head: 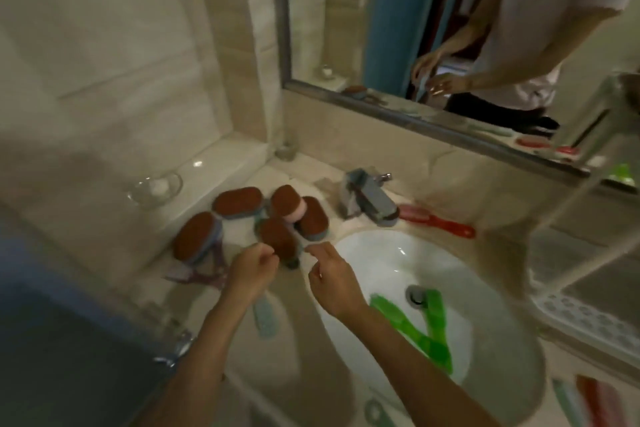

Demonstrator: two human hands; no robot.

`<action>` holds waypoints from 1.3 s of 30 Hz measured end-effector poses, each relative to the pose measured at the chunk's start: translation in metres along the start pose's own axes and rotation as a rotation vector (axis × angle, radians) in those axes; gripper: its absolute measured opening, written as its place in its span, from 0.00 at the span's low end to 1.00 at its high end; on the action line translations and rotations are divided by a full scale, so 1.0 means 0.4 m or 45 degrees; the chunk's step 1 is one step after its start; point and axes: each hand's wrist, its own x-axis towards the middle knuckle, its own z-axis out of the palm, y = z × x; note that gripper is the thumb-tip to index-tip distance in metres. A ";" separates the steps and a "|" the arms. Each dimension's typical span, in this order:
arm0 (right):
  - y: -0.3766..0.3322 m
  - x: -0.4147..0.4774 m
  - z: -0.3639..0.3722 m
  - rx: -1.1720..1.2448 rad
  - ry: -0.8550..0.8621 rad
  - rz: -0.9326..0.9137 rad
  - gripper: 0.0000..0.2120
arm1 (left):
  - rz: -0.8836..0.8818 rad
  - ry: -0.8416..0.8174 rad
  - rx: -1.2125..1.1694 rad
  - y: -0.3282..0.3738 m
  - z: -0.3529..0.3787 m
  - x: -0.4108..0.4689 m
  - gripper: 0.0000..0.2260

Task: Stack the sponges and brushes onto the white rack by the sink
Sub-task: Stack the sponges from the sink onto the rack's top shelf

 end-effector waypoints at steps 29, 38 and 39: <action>-0.034 0.284 0.097 0.258 -0.122 0.579 0.17 | -0.150 0.249 0.084 -0.150 -0.185 0.272 0.33; -0.073 0.217 -0.200 0.304 0.404 0.545 0.14 | 0.257 0.239 -0.280 0.164 -0.177 0.192 0.32; -0.071 0.199 -0.244 0.281 0.480 0.540 0.15 | 0.321 0.229 -0.313 0.205 -0.166 0.179 0.32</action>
